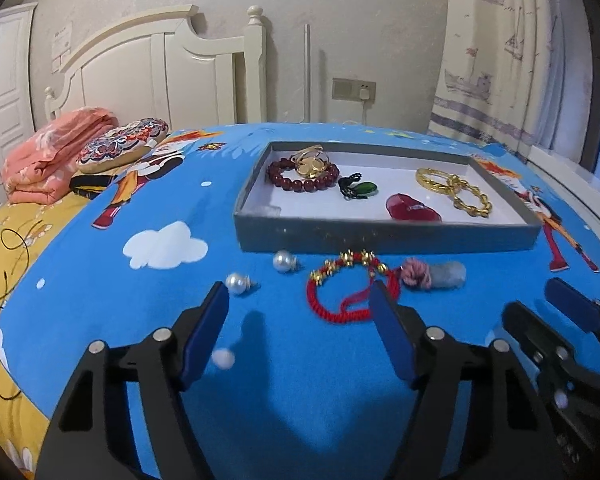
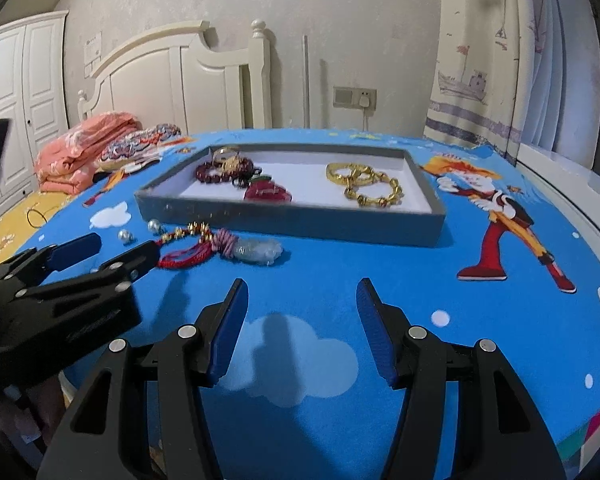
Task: Organize jewelry
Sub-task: 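Move the right tool to the jade pendant while the left tool approaches the red cord bracelet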
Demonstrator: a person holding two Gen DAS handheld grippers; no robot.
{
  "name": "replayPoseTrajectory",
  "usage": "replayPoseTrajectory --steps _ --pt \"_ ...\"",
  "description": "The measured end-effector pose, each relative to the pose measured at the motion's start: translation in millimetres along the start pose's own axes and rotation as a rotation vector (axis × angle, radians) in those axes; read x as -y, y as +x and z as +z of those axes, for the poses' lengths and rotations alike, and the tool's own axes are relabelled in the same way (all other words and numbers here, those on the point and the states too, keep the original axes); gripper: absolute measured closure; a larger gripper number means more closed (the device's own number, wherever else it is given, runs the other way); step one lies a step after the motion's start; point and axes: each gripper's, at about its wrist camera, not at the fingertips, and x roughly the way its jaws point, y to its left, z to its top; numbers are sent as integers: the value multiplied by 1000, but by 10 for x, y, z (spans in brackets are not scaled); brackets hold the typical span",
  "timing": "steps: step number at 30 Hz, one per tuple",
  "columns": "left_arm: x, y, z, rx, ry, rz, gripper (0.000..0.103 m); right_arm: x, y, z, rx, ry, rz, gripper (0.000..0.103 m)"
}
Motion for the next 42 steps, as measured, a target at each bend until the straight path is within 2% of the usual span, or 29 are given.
replayPoseTrajectory --steps 4,7,10,16,22,35,39,42 --pt "56 129 55 -47 5 14 50 27 4 -5 0 6 9 49" --pt "101 194 30 -69 32 35 54 55 13 -22 -9 10 12 49" --pt "83 183 -10 -57 37 33 56 86 0 -16 -5 22 12 49" --pt "112 64 -138 -10 110 19 75 23 26 15 -27 18 24 49" --pt "-35 3 -180 -20 82 5 75 -146 151 149 -58 -18 40 49" --pt "-351 -93 -276 -4 49 -19 73 -447 529 410 -129 -24 -31 48" --pt "-392 -102 -301 5 48 -17 73 -572 646 442 -151 -47 -75 47" --pt "-436 -109 -308 10 46 -16 69 -591 734 458 -192 -46 -111 48"
